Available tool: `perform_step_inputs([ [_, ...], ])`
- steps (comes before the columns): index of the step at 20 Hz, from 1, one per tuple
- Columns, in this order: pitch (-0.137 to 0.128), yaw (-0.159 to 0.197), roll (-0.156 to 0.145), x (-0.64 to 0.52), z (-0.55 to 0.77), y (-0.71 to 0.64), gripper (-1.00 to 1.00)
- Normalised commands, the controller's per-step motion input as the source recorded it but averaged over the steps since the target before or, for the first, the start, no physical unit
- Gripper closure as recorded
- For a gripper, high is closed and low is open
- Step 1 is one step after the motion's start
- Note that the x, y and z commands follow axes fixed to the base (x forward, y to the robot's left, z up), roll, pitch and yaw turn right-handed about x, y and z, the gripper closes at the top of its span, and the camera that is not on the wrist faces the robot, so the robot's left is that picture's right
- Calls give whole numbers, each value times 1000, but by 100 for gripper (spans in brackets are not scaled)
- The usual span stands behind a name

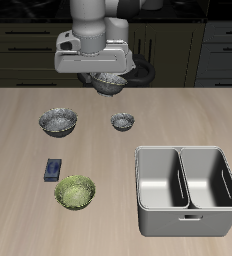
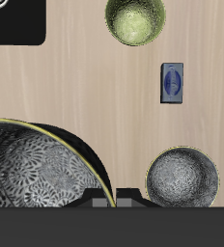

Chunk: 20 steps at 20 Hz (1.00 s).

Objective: Stack middle-sized black bowl on the green bowl

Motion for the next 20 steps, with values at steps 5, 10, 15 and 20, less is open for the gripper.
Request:
perform_step_inputs([
  [5,-6,30,35,19,39,-154,100],
  [10,27,26,28,158,-67,-95,100],
  [15,-6,-7,6,229,102,-175,100],
  [20,-24,4,-1,192,169,-150,100],
])
